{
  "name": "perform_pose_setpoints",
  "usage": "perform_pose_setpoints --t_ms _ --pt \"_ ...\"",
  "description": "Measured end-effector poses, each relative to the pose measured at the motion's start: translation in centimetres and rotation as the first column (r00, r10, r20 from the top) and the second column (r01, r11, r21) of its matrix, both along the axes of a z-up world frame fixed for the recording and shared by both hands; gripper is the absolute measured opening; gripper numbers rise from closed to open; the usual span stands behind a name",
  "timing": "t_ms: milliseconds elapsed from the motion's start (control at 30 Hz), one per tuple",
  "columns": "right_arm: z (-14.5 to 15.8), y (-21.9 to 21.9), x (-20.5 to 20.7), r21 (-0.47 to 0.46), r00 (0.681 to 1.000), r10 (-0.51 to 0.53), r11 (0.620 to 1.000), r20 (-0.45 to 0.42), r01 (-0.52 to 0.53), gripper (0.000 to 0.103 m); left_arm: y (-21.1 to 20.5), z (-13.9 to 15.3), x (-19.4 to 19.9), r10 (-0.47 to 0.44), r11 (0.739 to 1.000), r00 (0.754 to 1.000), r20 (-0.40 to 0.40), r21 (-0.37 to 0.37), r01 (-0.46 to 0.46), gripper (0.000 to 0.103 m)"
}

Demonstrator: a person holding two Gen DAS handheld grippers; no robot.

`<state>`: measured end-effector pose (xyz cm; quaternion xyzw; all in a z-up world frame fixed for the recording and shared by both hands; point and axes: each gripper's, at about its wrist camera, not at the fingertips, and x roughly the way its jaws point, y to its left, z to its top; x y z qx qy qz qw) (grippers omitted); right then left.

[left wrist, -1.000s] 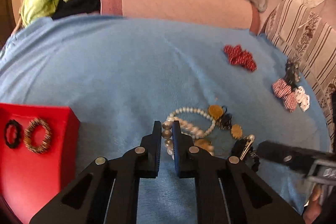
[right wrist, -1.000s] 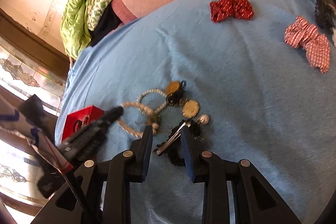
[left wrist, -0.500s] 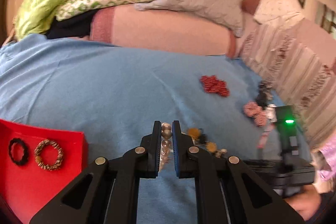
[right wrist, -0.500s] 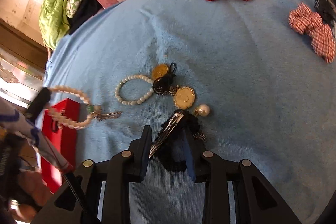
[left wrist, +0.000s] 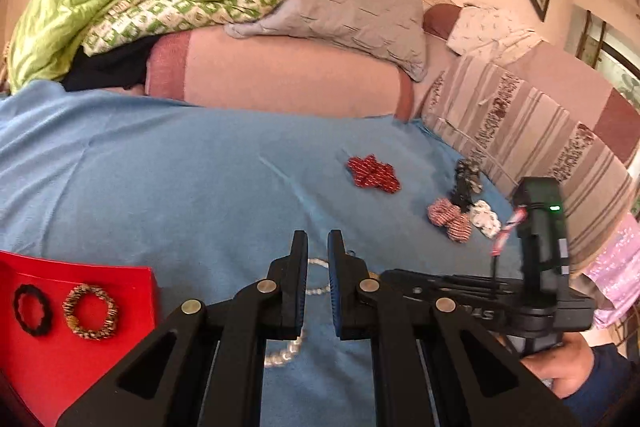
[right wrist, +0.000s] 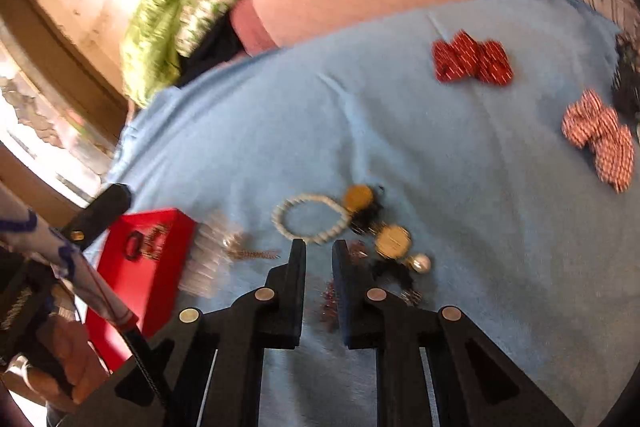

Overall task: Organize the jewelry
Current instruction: 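Grasp the white pearl bracelet with the left tool while the right tool grasps the dark red beaded piece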

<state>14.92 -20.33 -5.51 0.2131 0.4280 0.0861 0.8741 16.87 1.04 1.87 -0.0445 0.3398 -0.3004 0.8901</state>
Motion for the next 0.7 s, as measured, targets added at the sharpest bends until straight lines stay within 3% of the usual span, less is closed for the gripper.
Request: perform_pose_setpoints --t_ms 133,267,333,433,533,600,700 --pt "0.7 0.4 -0.3 0.005 1.0 0.009 1.0 0.029 -0.009 0.014 0.0 -0.2 0.1 0.021 0.999 1.0 0.001 0.03 -0.021 0.01" --pt "-0.4 0.3 0.3 -0.007 0.999 -0.003 1.0 -0.046 0.003 0.015 -0.4 -1.2 0.5 0.028 0.995 0.999 -0.029 0.093 -0.025 0.011" --pt "-1.4 -0.1 0.7 0.019 0.995 -0.001 1.0 -0.1 0.003 0.024 -1.1 -2.7 0.8 0.003 0.989 0.996 -0.085 0.147 0.009 0.014" --pt "-2.5 -0.1 1.2 -0.011 0.989 -0.011 1.0 -0.149 0.01 0.036 -2.8 -5.3 0.6 -0.03 0.966 0.987 -0.157 0.249 0.069 0.02" --pt "-3.0 -0.1 1.4 -0.003 0.988 -0.005 1.0 -0.156 0.005 0.036 -3.9 -7.6 -0.1 -0.038 0.934 0.982 -0.187 0.342 0.101 0.024" --pt "-3.0 -0.5 1.4 -0.006 0.989 -0.026 1.0 -0.145 0.026 0.036 -4.4 -8.8 -0.4 -0.027 0.917 0.98 -0.196 0.385 0.102 0.036" --pt "-2.8 -1.4 1.4 0.027 0.989 -0.058 0.998 -0.138 0.062 0.036 -4.9 -9.1 -0.9 -0.043 0.911 0.983 -0.176 0.398 0.111 0.037"
